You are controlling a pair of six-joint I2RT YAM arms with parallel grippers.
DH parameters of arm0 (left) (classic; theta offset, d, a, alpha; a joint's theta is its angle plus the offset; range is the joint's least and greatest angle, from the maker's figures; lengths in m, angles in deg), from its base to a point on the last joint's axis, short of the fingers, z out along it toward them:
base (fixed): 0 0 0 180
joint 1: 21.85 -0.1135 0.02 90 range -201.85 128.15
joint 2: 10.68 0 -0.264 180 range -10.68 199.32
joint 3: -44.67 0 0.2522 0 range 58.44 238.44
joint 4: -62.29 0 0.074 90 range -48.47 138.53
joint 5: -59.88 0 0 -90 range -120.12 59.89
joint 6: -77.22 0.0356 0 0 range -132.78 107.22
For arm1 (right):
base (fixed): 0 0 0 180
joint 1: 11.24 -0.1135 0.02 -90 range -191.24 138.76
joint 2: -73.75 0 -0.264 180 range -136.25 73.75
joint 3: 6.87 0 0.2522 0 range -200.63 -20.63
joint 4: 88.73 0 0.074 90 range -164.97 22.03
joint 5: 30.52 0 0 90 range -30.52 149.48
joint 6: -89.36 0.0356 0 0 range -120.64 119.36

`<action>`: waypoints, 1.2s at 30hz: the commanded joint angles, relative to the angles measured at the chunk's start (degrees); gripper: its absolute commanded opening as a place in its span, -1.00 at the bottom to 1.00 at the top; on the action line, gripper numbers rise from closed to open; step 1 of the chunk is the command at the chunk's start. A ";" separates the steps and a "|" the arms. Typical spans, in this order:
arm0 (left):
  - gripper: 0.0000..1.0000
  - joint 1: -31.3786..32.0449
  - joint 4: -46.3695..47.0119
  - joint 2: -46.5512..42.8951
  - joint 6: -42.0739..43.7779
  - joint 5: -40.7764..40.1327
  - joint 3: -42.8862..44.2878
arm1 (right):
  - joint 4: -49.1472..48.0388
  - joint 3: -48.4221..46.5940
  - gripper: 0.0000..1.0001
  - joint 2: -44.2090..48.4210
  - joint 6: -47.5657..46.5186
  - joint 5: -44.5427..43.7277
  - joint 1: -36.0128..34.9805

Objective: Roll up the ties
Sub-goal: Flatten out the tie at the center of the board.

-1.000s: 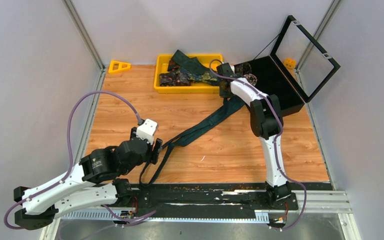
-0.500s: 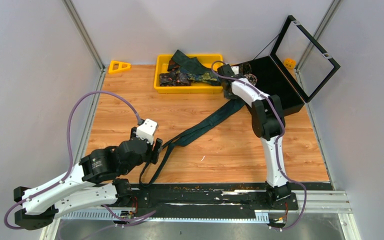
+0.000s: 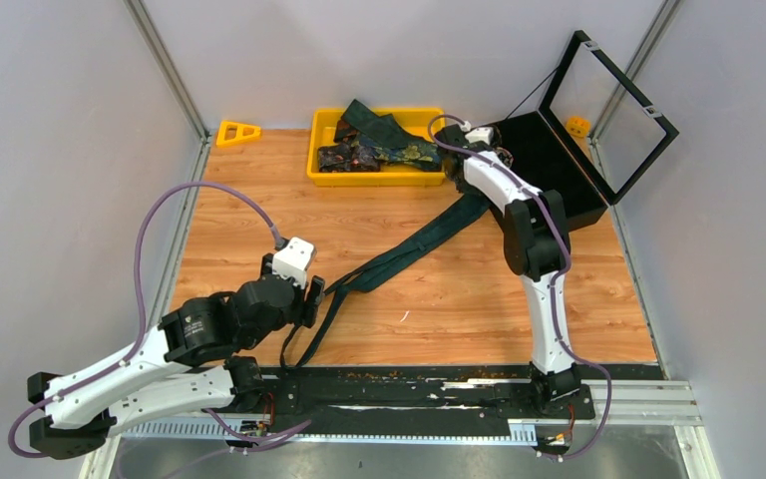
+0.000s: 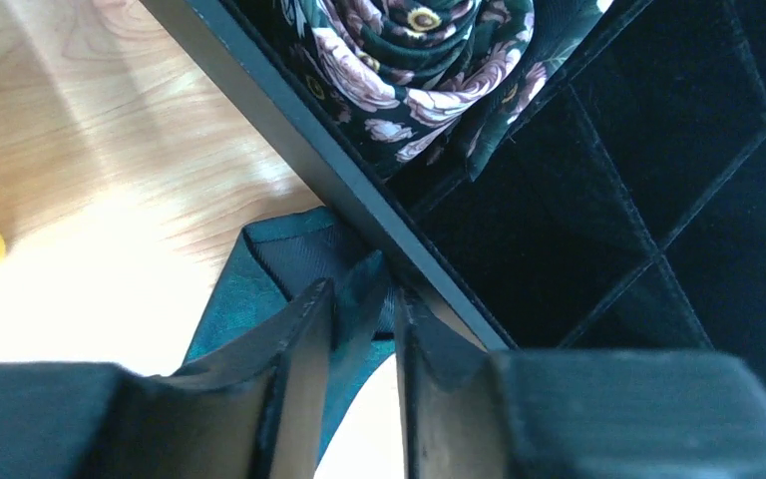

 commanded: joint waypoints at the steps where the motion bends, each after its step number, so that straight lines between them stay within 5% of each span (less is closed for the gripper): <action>1: 0.47 0.14 1.51 0.72 0.61 -0.36 -0.20 | -2.55 -0.50 -0.25 0.78 -1.06 -0.01 0.04; 4: 0.47 0.09 1.66 1.14 0.86 -0.12 -0.19 | -5.02 0.20 0.08 2.39 -3.41 3.52 0.03; 7: 0.47 0.13 2.12 1.72 1.55 0.36 -0.13 | -5.07 0.45 0.16 5.15 -4.02 7.20 -0.15; 13: 0.45 0.11 -2.04 6.93 -4.44 -4.33 2.30 | -11.15 12.41 0.15 16.18 -5.77 13.85 -5.36; 19: 0.55 0.03 -11.59 14.89 -25.85 -8.33 1.04 | -16.54 26.39 0.11 25.52 -4.18 20.32 -10.57; 29: 0.65 -0.78 -14.12 5.80 -49.26 -5.27 -14.51 | -21.72 39.95 0.11 34.46 -3.96 29.97 -15.75; 36: 0.63 -0.72 -16.71 9.11 -55.08 -4.24 -17.00 | -23.73 43.57 0.11 34.95 -4.25 32.50 -16.29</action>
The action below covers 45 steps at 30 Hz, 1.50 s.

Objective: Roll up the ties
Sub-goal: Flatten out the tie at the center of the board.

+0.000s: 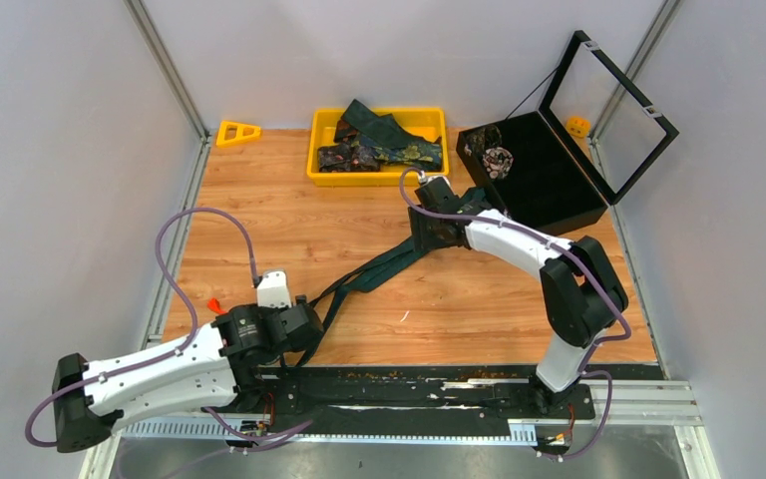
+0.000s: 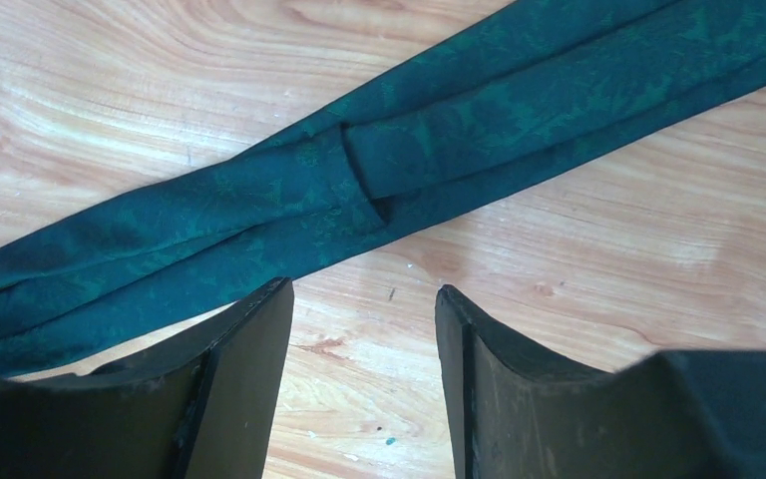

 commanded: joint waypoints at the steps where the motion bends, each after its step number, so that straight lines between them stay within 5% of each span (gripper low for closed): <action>1: 0.60 0.05 -1.98 4.03 -7.44 -0.41 -1.04 | -4.07 0.93 0.11 1.56 0.38 2.43 -0.42; 17: 0.32 0.07 4.32 3.35 -5.74 0.44 -6.10 | -6.58 -8.31 -0.03 -15.38 -2.06 0.64 1.30; 35: 0.20 0.06 12.36 5.54 0.70 -3.82 -4.13 | -5.13 -26.14 -0.07 -29.99 -10.14 7.58 13.19; 45: 0.19 0.06 12.41 2.04 -1.51 -7.58 -3.58 | -7.11 -21.39 -0.01 -19.07 -10.39 11.32 12.42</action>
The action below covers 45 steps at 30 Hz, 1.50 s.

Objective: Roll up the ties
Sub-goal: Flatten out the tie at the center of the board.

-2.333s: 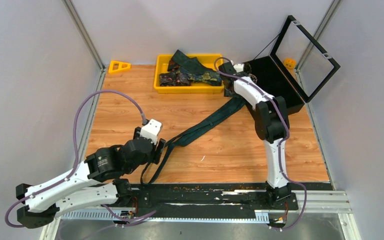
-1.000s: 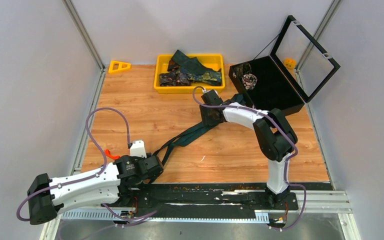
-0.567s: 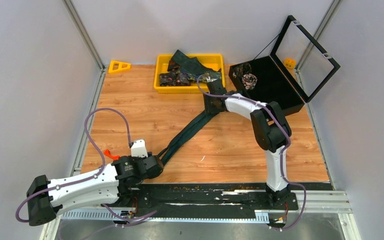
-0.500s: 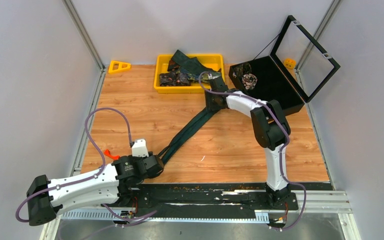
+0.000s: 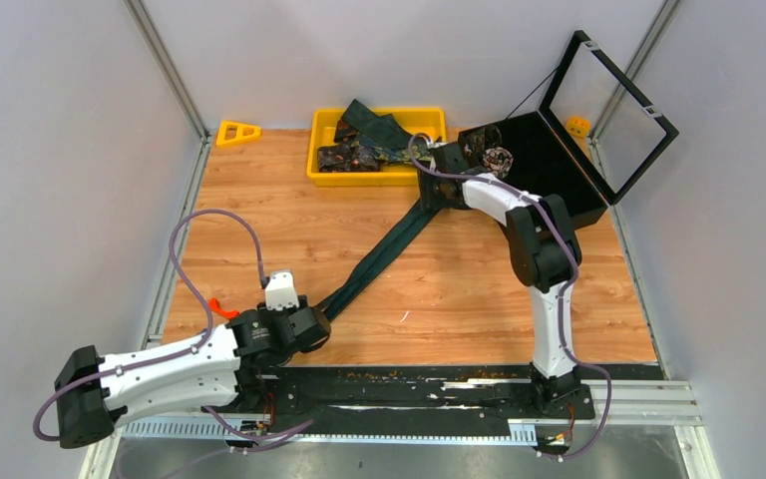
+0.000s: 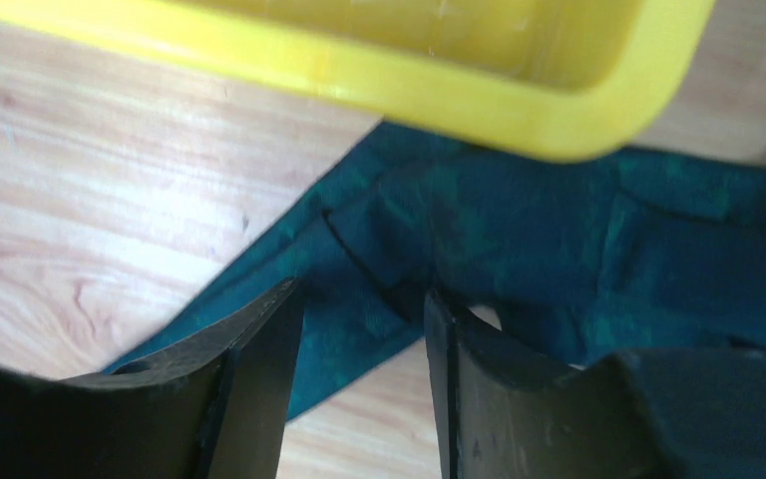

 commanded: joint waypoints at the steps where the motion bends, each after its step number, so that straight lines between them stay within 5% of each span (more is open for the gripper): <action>1: 0.23 0.07 1.74 -2.91 0.12 -2.86 2.43 | 1.14 2.43 0.02 8.53 -0.71 1.34 -1.17; 6: 0.39 0.06 3.15 -5.22 6.56 -2.10 4.21 | 3.81 4.23 0.07 15.75 1.12 1.32 -3.43; 10: 0.28 -0.86 2.05 -4.92 8.74 -7.03 7.62 | 2.58 12.36 0.02 21.89 4.50 2.65 -6.45; 22: 0.12 -30.44 18.42 16.07 33.57 15.00 12.71 | -15.69 45.06 -0.44 37.35 9.03 8.85 -23.30; 34: -0.15 -32.72 27.89 27.94 36.65 25.66 8.11 | -26.17 41.19 -0.49 21.58 13.90 9.84 -32.16; 45: -0.28 -32.63 29.59 24.14 40.32 34.19 6.32 | -29.17 35.82 -0.52 11.99 15.36 11.23 -32.65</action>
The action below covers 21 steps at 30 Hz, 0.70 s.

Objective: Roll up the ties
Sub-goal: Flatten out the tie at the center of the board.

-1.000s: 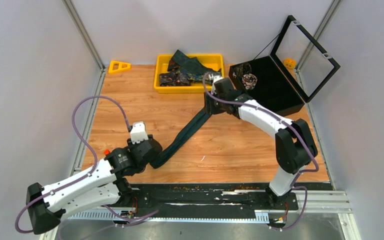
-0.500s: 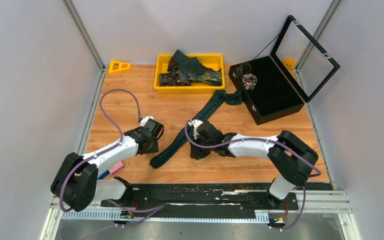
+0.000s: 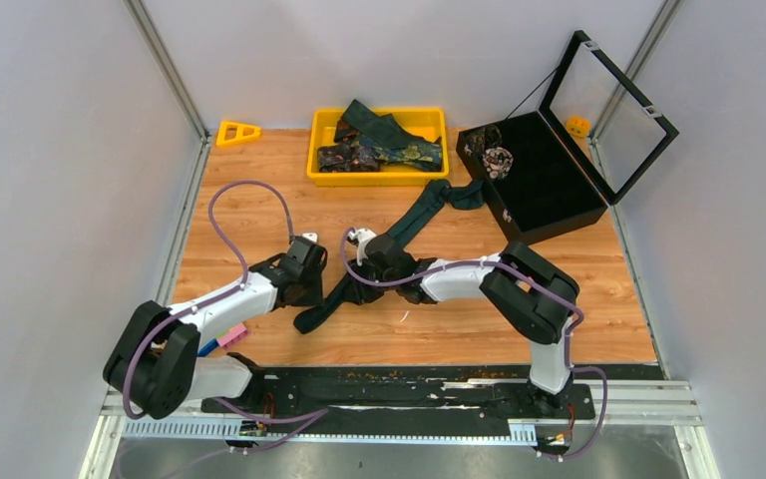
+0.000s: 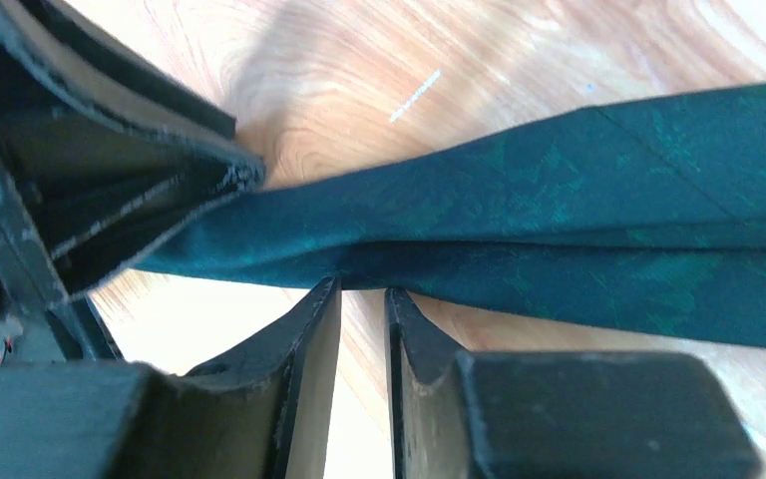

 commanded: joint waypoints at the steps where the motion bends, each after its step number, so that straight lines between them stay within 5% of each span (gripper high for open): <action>1: -0.28 -0.02 0.89 -3.14 2.52 6.37 -1.96 | 1.67 -0.70 -0.52 -4.82 0.84 -0.19 -0.54; 12: -0.36 1.47 -1.03 -6.44 2.17 6.68 -2.05 | 1.09 -2.13 -0.52 -6.78 -0.57 0.03 -0.55; 21: -0.20 1.83 -6.50 -11.06 -0.98 -5.16 -0.60 | 10.69 -1.42 -0.42 6.10 -2.82 -1.00 -0.52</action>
